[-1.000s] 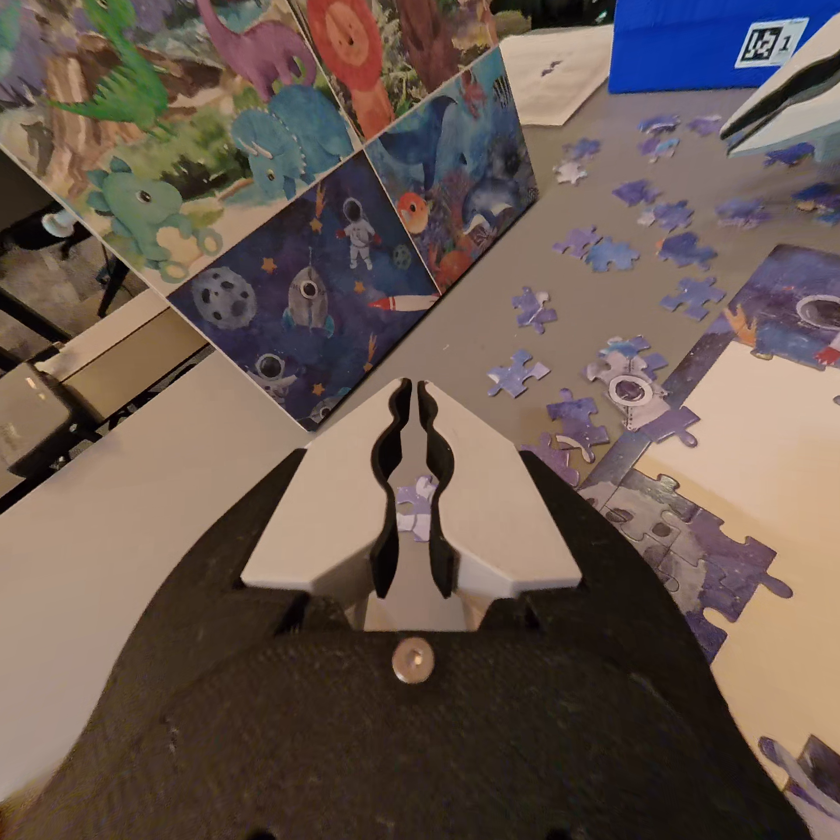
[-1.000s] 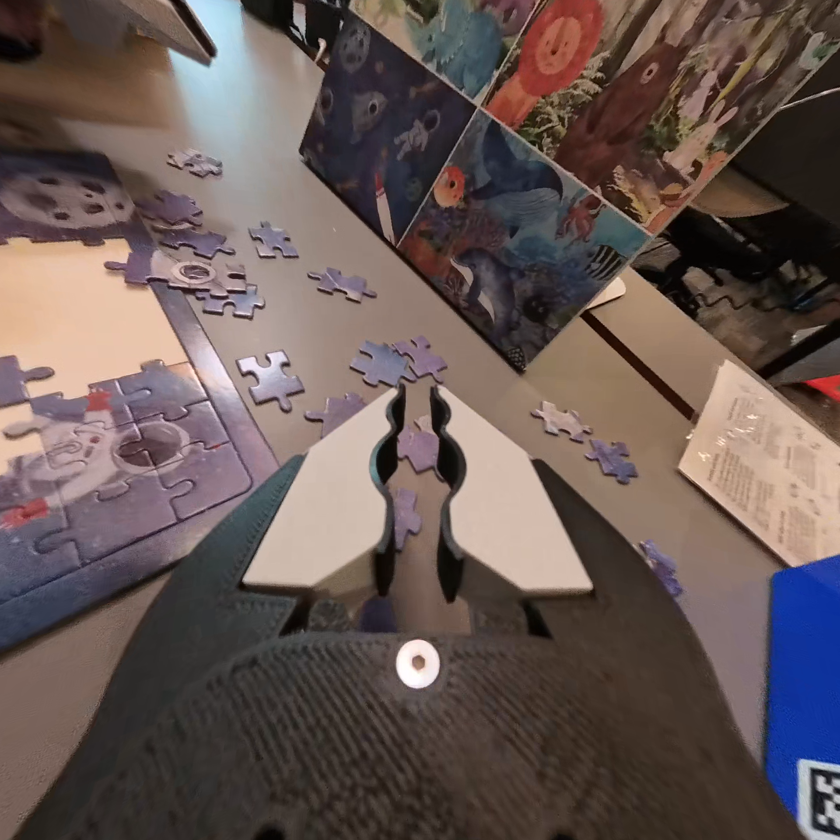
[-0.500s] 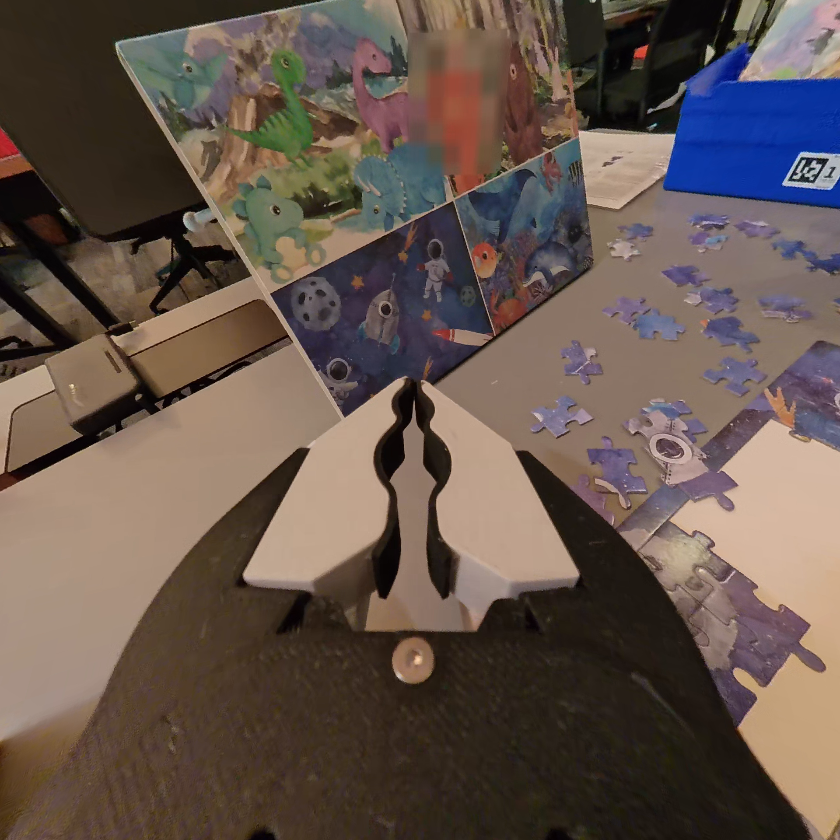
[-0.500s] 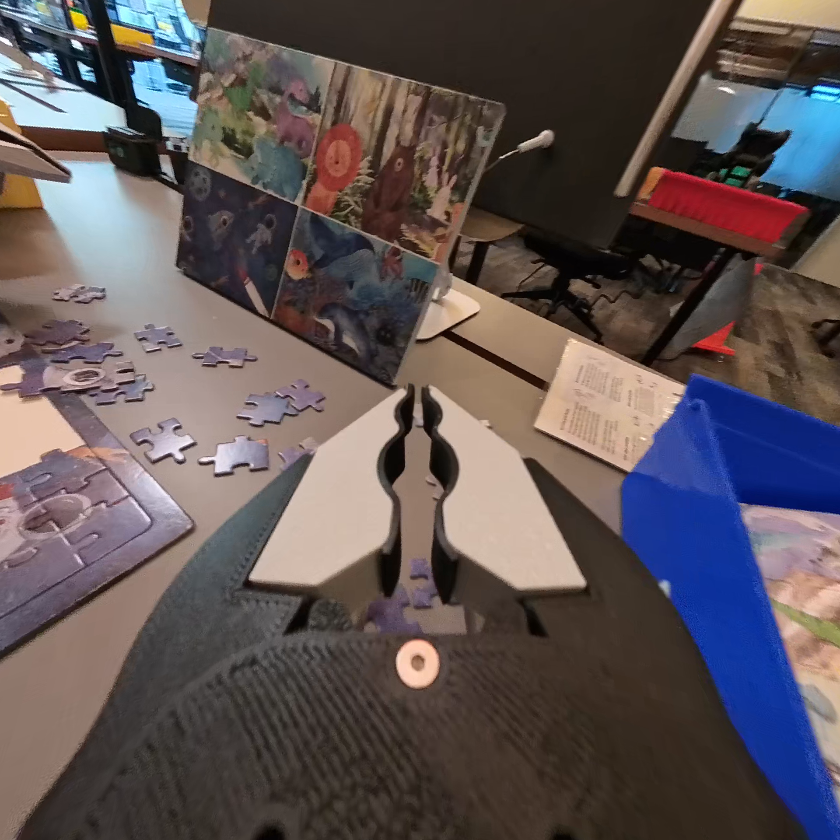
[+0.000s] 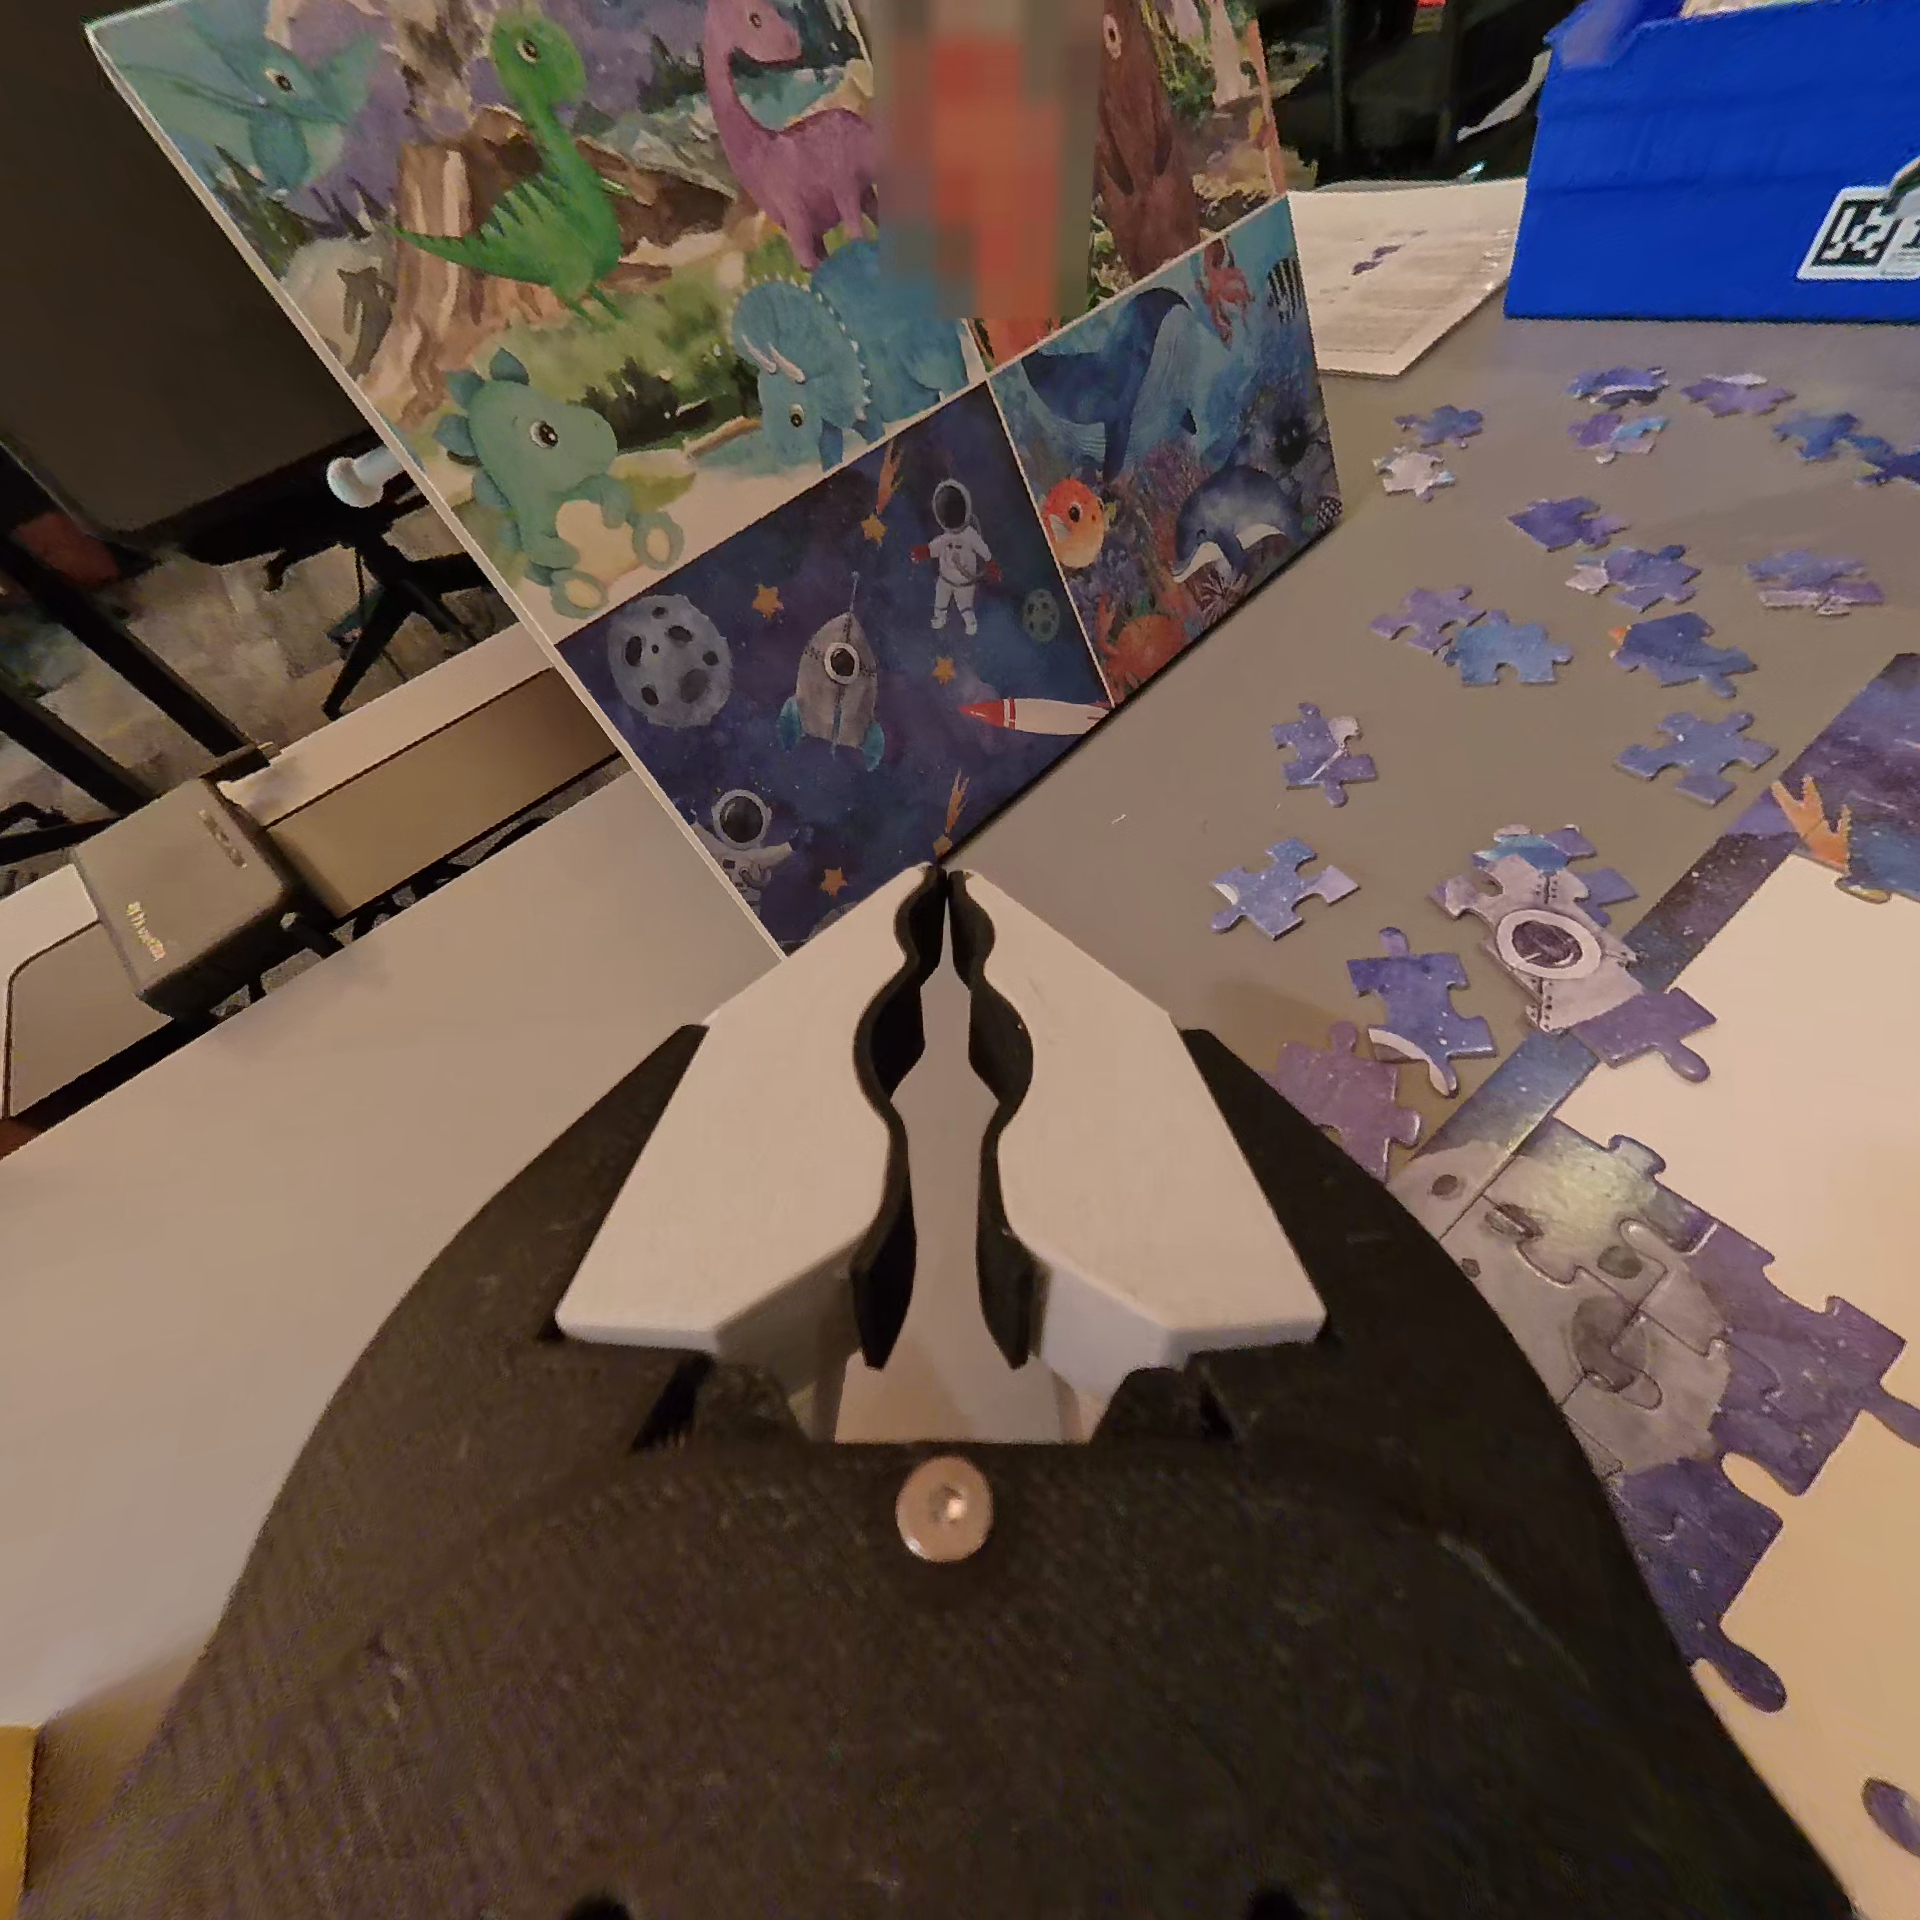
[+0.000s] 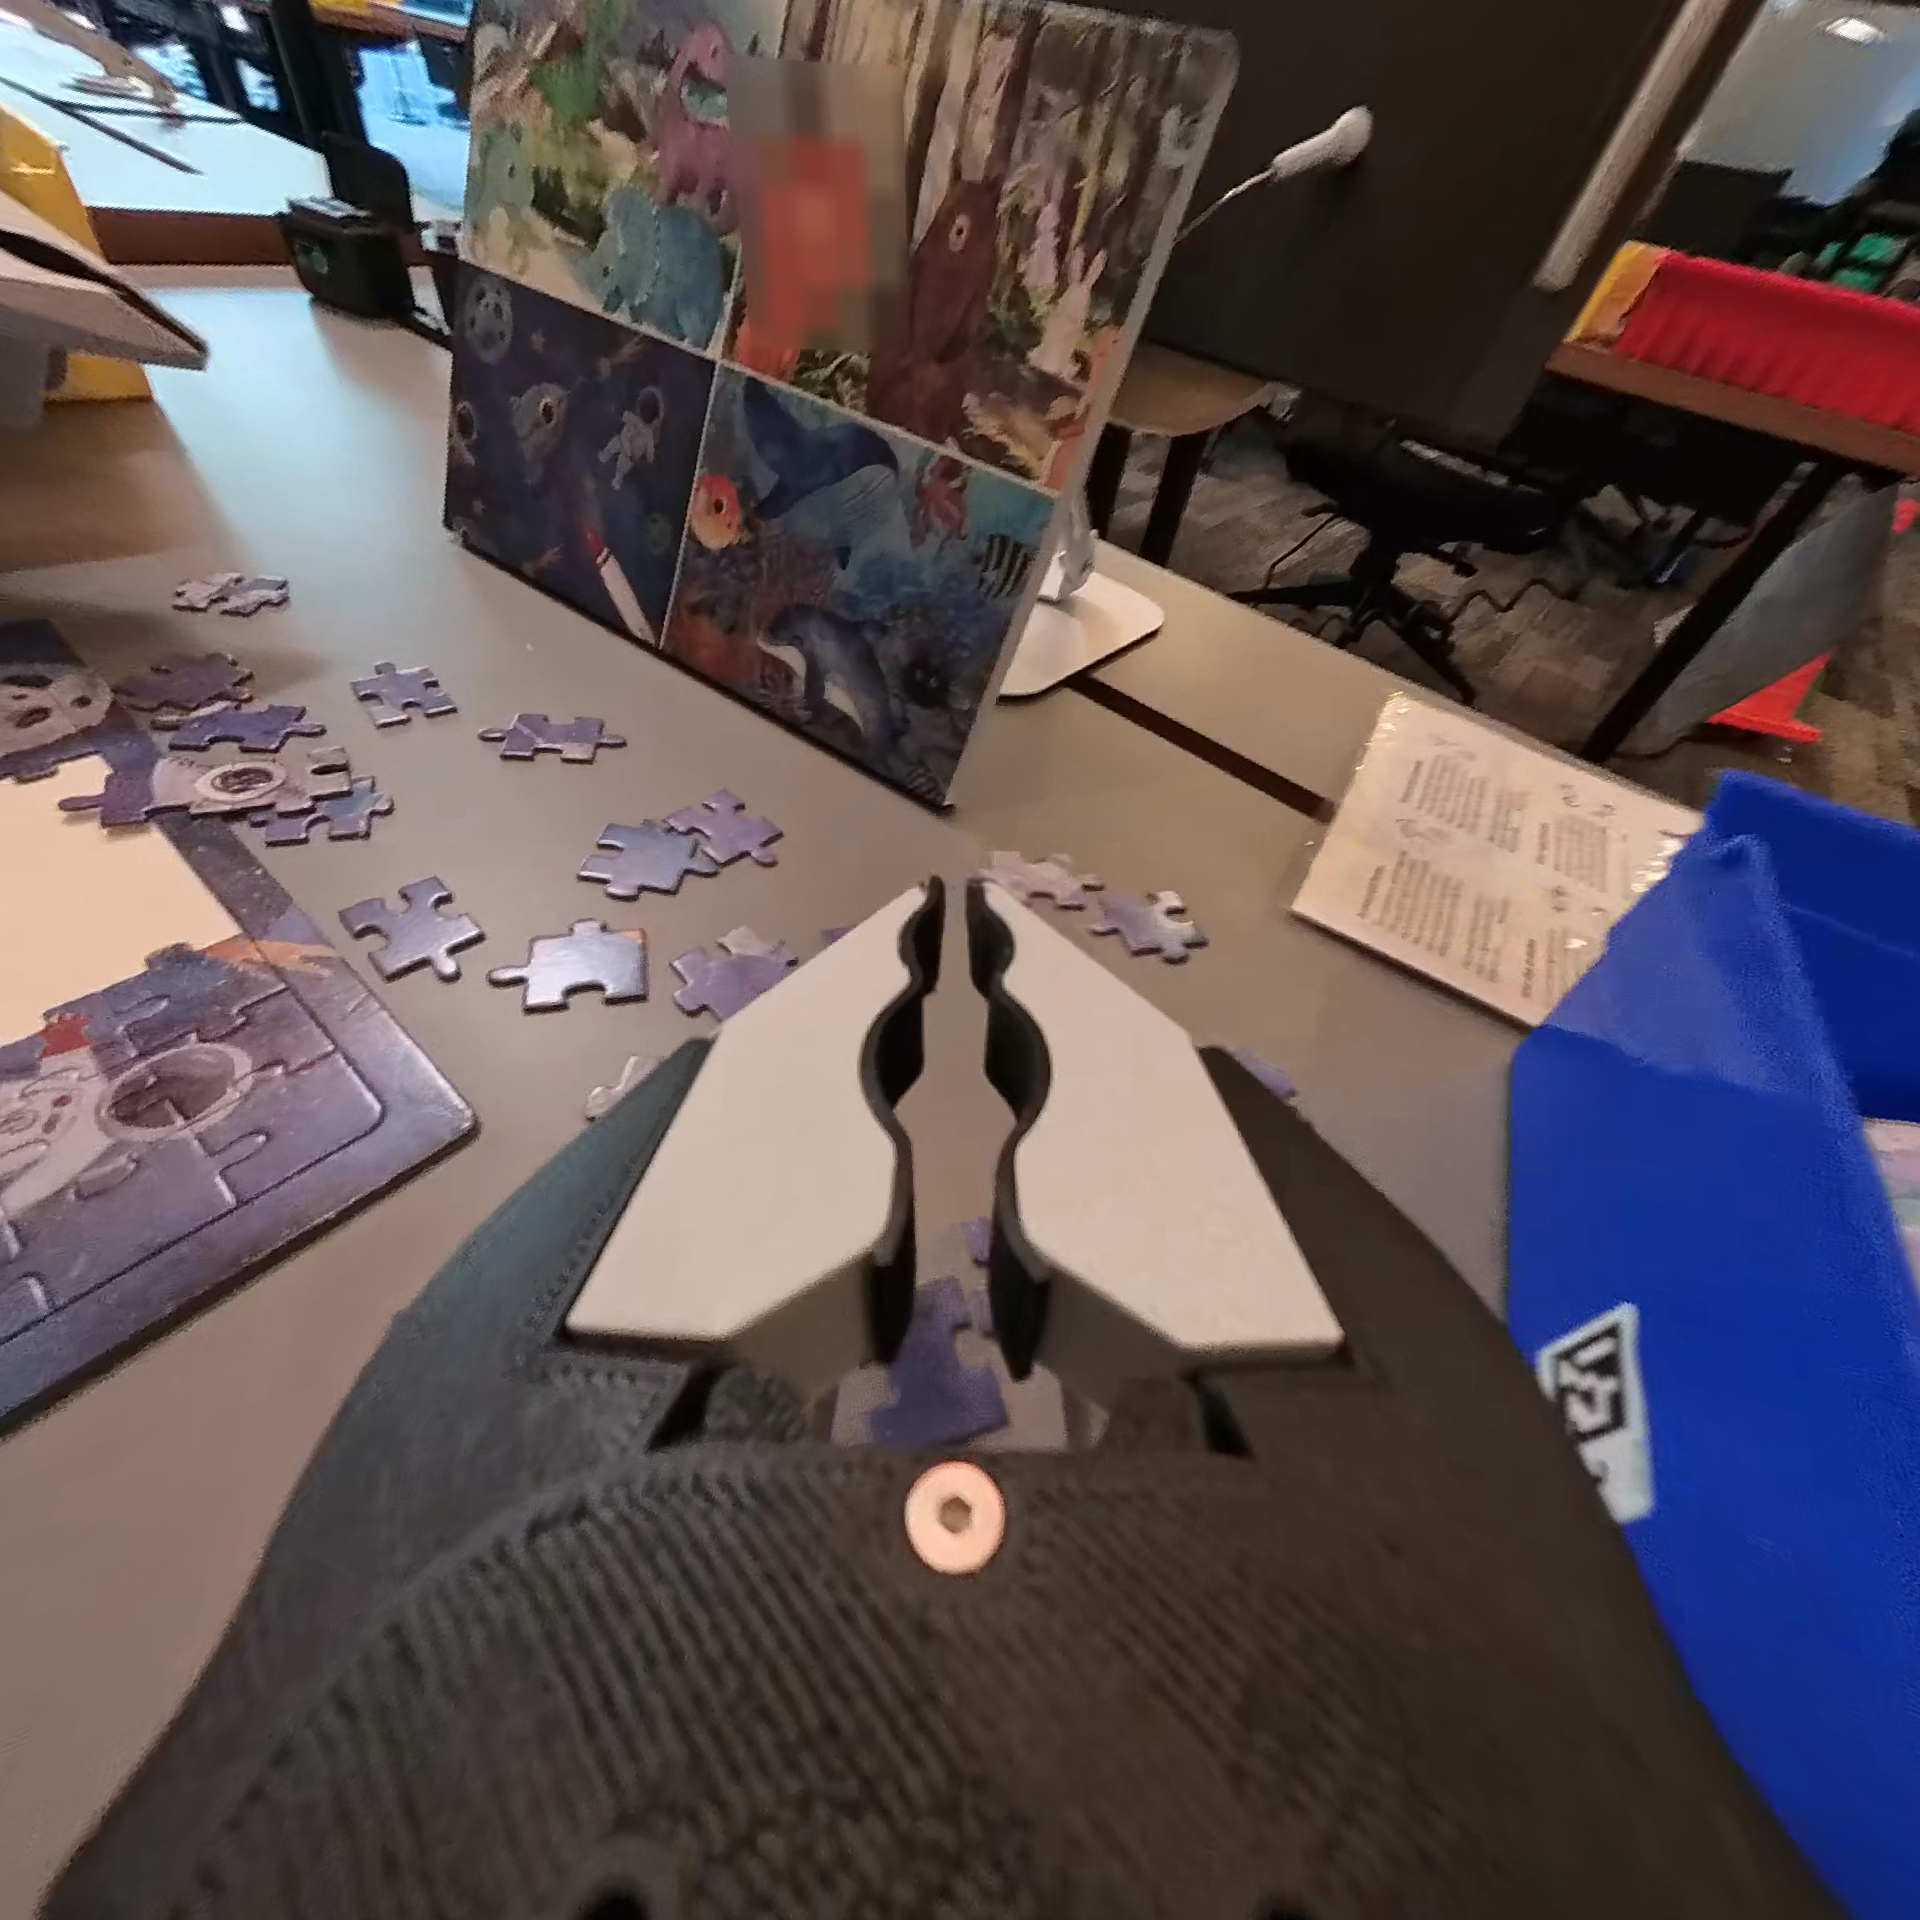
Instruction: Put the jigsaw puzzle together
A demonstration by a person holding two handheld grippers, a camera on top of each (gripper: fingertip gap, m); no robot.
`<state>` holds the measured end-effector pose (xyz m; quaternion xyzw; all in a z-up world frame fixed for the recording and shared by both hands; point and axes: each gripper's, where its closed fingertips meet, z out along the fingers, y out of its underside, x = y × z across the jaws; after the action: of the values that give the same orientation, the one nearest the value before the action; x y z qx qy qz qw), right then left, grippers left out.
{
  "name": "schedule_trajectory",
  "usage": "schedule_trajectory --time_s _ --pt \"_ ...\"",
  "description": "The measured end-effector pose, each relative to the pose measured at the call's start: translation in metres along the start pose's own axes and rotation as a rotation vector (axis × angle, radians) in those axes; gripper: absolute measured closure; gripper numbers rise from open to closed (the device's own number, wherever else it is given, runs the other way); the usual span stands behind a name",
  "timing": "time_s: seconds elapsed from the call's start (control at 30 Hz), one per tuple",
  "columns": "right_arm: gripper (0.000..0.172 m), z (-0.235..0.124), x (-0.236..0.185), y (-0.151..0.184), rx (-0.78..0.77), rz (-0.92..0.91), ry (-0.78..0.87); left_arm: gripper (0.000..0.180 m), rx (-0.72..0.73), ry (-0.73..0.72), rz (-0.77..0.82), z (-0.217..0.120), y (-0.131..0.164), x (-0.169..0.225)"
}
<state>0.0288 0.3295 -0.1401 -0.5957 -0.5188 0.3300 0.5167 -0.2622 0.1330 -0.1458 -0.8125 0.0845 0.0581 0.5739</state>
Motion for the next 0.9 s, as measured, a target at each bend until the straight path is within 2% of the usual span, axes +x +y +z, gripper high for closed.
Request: schedule_trajectory --time_s 0.17,0.4,0.77,0.9 --pt "0.169 0.003 -0.005 0.01 -0.003 0.092 -0.075 0.18 0.008 0.01 -0.005 -0.001 0.001 -0.001" --pt "0.163 -0.003 -0.002 0.003 0.057 0.178 -0.13 0.18 0.015 0.027 -0.048 0.001 0.006 -0.004" --pt "0.154 0.012 -0.025 0.019 -0.084 0.035 -0.156 0.18 0.0 0.029 -0.048 0.004 0.012 -0.004" --pt "0.142 0.029 -0.067 0.021 -0.162 0.014 -0.263 0.18 -0.004 0.03 -0.047 0.006 0.014 -0.003"
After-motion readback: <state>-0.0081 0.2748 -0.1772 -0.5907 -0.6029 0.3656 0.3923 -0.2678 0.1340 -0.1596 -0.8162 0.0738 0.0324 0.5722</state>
